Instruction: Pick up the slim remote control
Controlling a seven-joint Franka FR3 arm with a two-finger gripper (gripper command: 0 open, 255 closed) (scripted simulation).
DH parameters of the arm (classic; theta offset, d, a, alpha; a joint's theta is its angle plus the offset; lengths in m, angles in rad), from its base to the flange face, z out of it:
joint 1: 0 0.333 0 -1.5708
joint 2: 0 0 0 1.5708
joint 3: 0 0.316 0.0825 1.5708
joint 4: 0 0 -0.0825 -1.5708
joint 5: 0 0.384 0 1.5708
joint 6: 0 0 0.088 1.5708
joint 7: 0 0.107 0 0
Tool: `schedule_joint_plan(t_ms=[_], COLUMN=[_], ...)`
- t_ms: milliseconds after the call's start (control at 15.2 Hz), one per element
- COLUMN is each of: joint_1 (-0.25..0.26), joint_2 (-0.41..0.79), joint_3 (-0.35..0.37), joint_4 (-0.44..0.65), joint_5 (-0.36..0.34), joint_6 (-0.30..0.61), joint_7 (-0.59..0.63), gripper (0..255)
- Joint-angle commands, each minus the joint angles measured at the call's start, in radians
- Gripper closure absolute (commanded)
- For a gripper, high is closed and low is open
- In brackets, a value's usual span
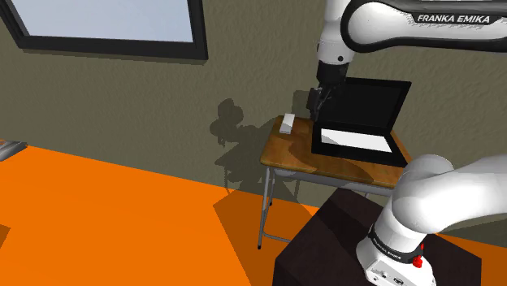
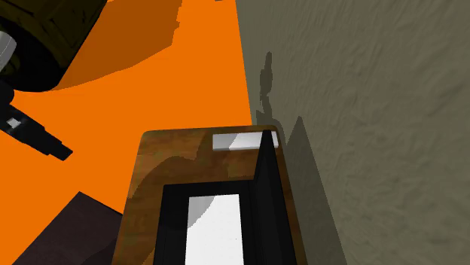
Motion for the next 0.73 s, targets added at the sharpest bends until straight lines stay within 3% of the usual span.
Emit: schedule_joint_plan(t_ms=[0, 660], joint_1=[0.000, -0.095], joint_2=[0.000, 0.348], joint_3=[0.000, -0.046], joint_4=[0.000, 0.102], joint_5=[0.000, -0.015], joint_6=[0.000, 0.234], joint_7=[0.000, 0.119], gripper=[0, 0])
